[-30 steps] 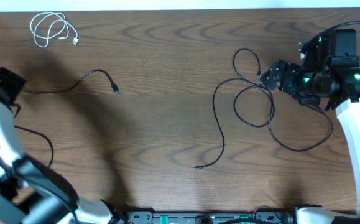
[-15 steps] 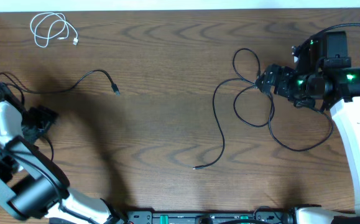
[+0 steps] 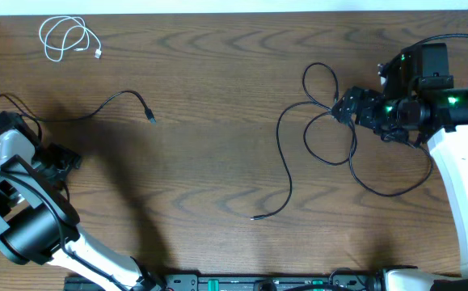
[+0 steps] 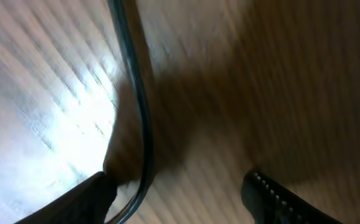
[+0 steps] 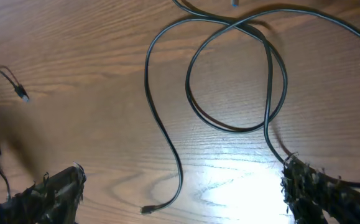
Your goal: Untangle cables
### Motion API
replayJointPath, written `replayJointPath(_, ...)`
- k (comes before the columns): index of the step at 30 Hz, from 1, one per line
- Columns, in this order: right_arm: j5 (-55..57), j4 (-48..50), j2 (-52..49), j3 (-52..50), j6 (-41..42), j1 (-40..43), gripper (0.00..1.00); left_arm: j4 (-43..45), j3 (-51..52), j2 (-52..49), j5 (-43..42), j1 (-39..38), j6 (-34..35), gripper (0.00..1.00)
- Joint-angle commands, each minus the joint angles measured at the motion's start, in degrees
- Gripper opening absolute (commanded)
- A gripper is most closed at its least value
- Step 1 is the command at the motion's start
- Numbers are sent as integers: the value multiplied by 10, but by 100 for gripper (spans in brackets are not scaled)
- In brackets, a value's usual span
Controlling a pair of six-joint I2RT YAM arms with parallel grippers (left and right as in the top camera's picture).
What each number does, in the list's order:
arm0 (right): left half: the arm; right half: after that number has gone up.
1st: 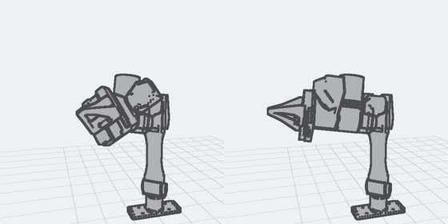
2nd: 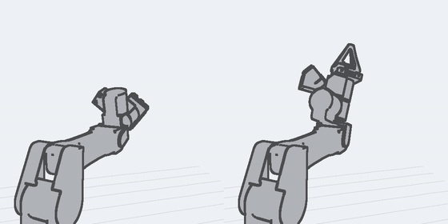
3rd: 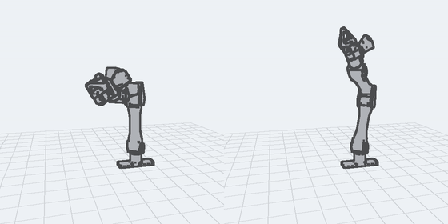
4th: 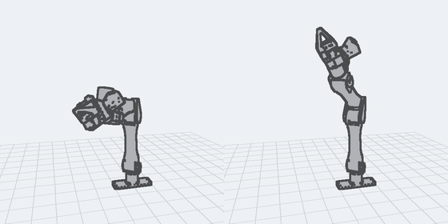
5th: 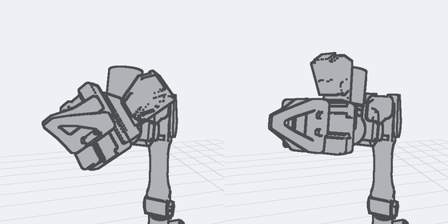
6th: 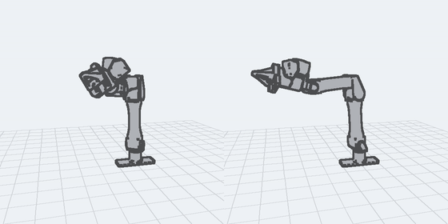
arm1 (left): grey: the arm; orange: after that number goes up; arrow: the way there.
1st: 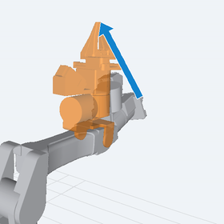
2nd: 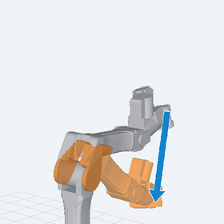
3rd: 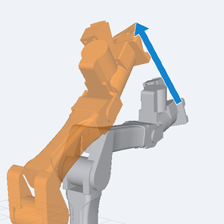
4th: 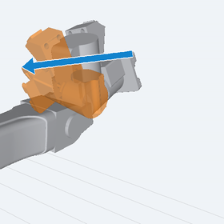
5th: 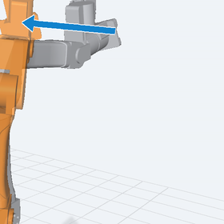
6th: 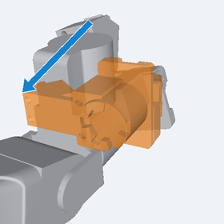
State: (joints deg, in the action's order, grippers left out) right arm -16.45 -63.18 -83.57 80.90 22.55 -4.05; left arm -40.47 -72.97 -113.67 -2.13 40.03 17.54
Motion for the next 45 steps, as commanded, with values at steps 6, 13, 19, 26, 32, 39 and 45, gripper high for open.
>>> replayJointPath(6,5,5,-1,-3,-5,-5,99,28,3,-62,-26,10,-3,19)
replayJointPath(13,5,6,-1,-3,-5,-5,99,42,-17,-62,-246,10,29,7)
replayJointPath(19,5,3,-1,-3,-5,-5,99,82,-21,-61,-377,10,153,8)
replayJointPath(26,5,-5,-1,-3,-5,-5,99,152,-21,-61,-485,10,295,7)
replayJointPath(32,5,-4,-1,-3,-5,-5,99,234,-21,-61,-534,10,420,8)
replayJointPath(39,5,-3,-1,-3,-5,-5,99,300,-21,-61,-545,9,347,72)
replayJointPath(45,5,-1,-1,-3,-5,-5,99,303,-23,-26,-537,9,336,89)
